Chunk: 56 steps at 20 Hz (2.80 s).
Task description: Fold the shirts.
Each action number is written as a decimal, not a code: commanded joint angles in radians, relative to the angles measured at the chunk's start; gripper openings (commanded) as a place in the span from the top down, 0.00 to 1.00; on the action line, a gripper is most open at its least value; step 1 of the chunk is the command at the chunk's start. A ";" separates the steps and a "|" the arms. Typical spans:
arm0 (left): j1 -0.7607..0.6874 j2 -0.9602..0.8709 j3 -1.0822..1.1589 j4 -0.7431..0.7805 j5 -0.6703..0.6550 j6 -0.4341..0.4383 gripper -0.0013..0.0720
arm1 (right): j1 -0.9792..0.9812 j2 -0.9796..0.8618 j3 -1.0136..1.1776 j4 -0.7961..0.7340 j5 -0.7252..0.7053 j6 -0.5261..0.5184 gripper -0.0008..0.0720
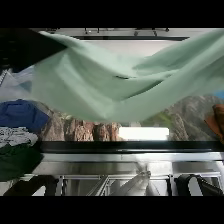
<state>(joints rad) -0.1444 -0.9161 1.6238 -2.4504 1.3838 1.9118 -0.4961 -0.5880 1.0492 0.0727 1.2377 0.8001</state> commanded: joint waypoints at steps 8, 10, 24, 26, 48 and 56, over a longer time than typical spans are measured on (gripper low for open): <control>0.078 -0.488 -0.249 0.023 -0.187 0.086 0.78 | 0.370 -0.688 0.008 -0.365 -0.233 0.051 0.96; 0.080 -0.663 -0.186 0.013 -0.113 0.085 0.44 | 0.372 -0.856 0.008 -0.364 -0.291 0.054 0.96; 0.174 -0.544 -0.560 0.211 0.220 -0.039 0.00 | 0.100 -0.856 -0.245 -0.544 -0.012 0.113 0.48; 0.174 -0.454 -0.688 0.293 0.193 -0.063 0.00 | 0.100 -0.832 -0.358 -0.544 -0.042 0.104 0.41; 0.150 -0.626 -0.710 0.120 -0.274 0.043 0.53 | 0.516 -0.843 -0.488 -0.211 -0.388 0.044 0.41; 0.080 -0.693 -0.570 0.123 -0.233 0.043 0.95 | 0.607 -0.918 -0.488 0.072 -0.182 -0.183 0.96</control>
<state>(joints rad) -0.0525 -1.5974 1.0096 -2.3215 1.1160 1.9541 0.0875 -1.4967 0.5610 -0.0307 0.9222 0.7624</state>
